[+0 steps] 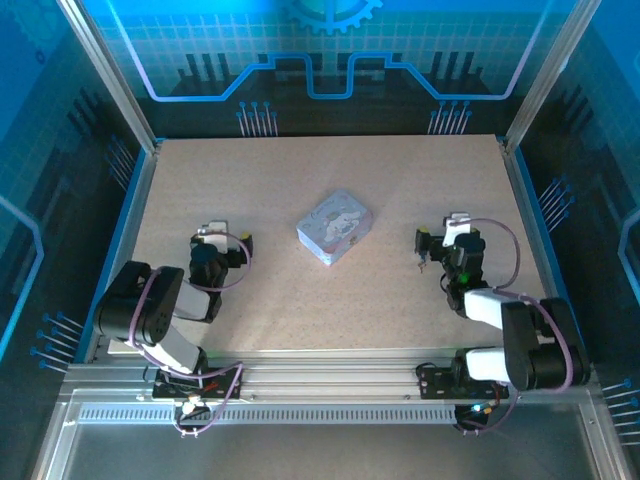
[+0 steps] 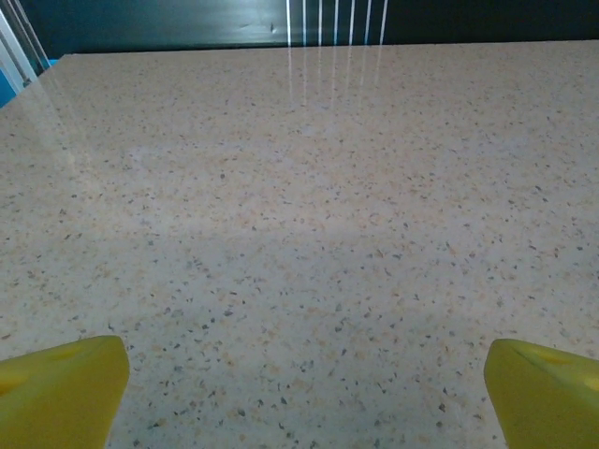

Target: Unlock the padlock with the key

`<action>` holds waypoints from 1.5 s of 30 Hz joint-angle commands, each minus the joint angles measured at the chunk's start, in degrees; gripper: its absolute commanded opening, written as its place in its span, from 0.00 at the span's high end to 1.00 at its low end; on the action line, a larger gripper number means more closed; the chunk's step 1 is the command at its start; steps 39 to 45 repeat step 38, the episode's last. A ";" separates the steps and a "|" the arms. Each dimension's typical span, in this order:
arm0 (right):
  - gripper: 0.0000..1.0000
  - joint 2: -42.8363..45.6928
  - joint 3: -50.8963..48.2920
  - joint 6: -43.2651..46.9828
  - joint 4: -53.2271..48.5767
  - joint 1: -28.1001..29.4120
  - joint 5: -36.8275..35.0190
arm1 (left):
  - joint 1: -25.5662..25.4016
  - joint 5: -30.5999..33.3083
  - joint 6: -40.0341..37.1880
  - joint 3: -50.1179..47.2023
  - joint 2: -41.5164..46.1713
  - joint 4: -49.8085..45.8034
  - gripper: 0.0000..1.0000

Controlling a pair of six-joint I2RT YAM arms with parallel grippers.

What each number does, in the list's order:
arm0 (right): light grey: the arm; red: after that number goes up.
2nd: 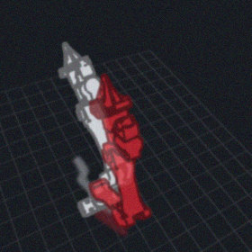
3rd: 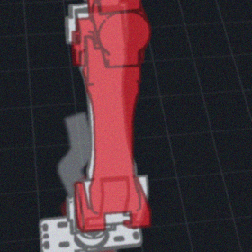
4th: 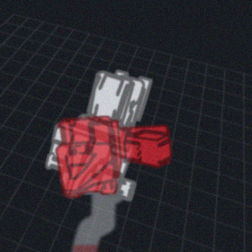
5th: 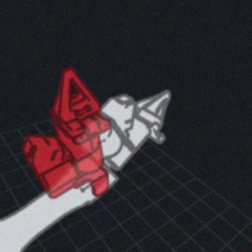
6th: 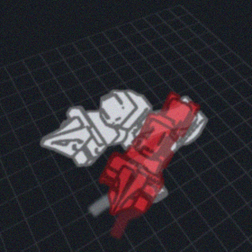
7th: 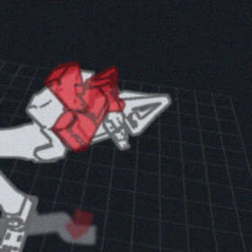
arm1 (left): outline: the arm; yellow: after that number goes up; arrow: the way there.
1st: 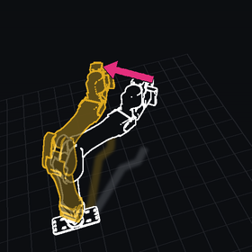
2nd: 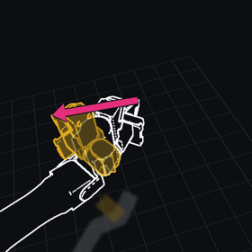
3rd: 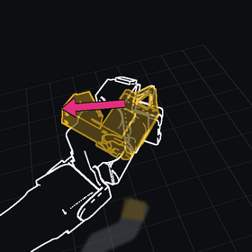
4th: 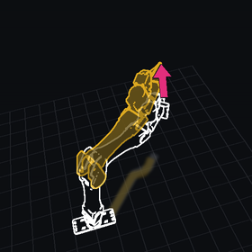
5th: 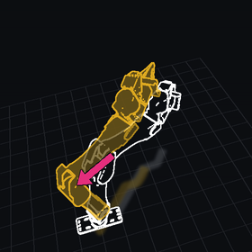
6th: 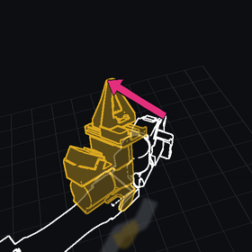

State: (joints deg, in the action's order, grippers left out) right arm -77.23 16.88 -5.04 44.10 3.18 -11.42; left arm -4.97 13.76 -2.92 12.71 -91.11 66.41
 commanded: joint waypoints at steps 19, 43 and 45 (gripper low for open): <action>0.00 -8.90 7.23 4.51 0.38 1.31 2.24 | 3.22 -2.11 3.45 8.61 2.08 -12.10 0.01; 0.00 -8.99 7.33 4.51 0.16 1.23 2.45 | 3.21 -2.20 3.43 8.73 2.08 -12.19 0.01; 0.00 -8.99 7.33 4.51 0.16 1.23 2.45 | 3.21 -2.20 3.43 8.73 2.08 -12.19 0.01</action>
